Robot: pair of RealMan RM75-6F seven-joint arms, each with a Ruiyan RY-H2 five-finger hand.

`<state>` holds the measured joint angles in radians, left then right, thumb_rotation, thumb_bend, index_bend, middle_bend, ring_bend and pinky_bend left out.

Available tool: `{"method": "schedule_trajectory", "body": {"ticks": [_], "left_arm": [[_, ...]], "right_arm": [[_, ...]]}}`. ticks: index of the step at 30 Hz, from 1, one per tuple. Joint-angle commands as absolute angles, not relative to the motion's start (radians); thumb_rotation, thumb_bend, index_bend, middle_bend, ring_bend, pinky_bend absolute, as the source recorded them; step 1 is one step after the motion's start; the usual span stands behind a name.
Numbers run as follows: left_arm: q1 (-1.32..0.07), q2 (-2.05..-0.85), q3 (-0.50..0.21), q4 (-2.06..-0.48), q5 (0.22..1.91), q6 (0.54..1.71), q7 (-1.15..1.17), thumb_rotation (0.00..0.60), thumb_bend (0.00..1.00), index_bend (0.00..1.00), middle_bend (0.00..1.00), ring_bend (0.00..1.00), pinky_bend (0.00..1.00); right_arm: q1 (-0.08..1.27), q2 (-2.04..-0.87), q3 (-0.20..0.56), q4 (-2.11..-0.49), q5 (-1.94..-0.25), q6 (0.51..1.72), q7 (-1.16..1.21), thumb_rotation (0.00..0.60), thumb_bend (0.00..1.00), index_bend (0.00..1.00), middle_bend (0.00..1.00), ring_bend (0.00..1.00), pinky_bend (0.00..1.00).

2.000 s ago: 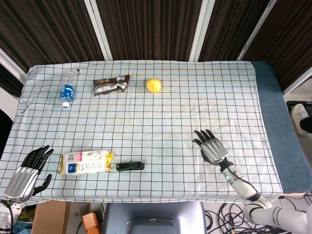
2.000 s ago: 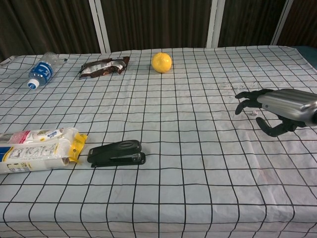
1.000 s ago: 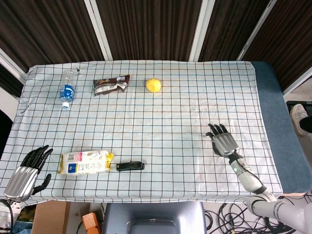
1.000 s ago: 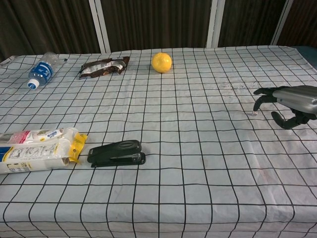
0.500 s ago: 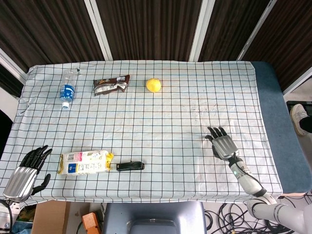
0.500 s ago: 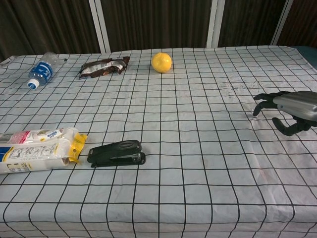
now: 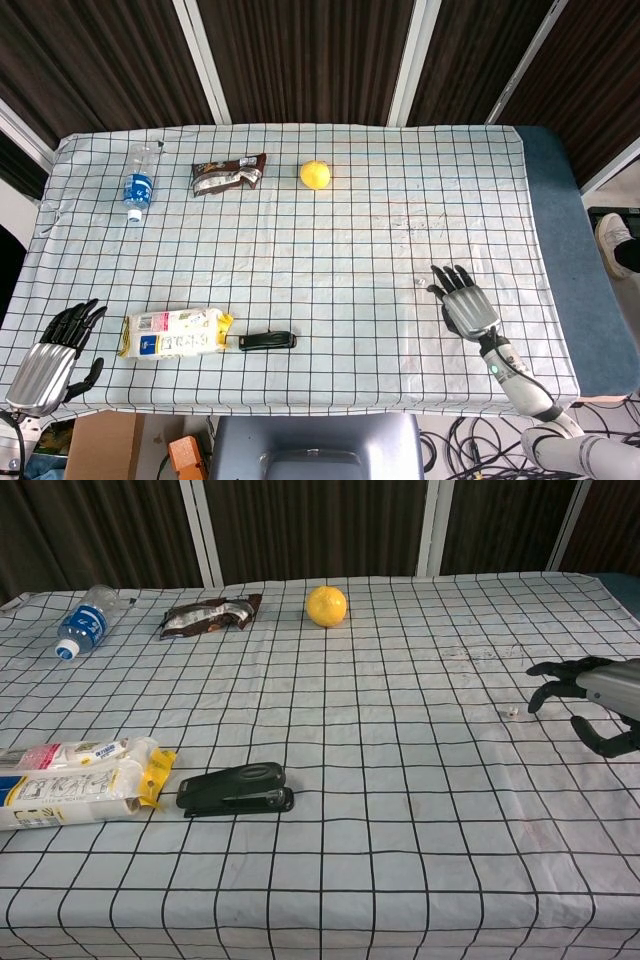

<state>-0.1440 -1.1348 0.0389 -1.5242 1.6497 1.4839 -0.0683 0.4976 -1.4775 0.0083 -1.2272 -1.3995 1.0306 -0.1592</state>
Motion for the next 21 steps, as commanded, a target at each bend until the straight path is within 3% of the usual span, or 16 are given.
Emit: {"method": "schedule_trajectory", "body": {"ticks": [1,3,6,8,13,21], "left_arm": [[-0.143,-1.134,0.039,-1.524,1.649,1.486,-0.069,0.6,0.46,0.0,0.0,0.0,0.1],[-0.14,-1.133,0.038,-1.524,1.648,1.49,-0.07,0.6,0.46,0.0,0.0,0.0,0.1],[-0.134,-1.135,0.037,-1.525,1.65,1.502,-0.06,0.6,0.46,0.0,0.0,0.0,0.1],[-0.133,-1.138,0.039,-1.525,1.651,1.501,-0.052,0.6,0.46,0.0,0.0,0.0,0.1],[-0.138,-1.145,0.041,-1.529,1.648,1.481,-0.035,0.6,0.46,0.0,0.0,0.0,0.1],[-0.133,-1.147,0.037,-1.531,1.646,1.491,-0.018,0.6,0.46,0.0,0.0,0.0,0.1]], "right_arm": [[0.453,-1.433,-0.004,-1.289,-1.452,1.136,-0.151,0.6,0.71,0.14,0.0,0.0,0.0],[0.393,-1.382,-0.026,-1.356,-1.49,1.25,-0.175,0.6,0.71,0.08,0.0,0.0,0.0],[0.203,-1.248,-0.119,-1.56,-1.551,1.513,-0.286,0.6,0.7,0.02,0.0,0.0,0.0],[0.148,-1.225,-0.142,-1.589,-1.581,1.59,-0.274,0.6,0.69,0.0,0.0,0.0,0.0],[0.114,-1.187,-0.136,-1.61,-1.607,1.629,-0.217,0.6,0.67,0.0,0.0,0.0,0.0],[0.109,-1.183,-0.109,-1.616,-1.591,1.58,-0.223,0.6,0.67,0.0,0.0,0.0,0.0]]}}
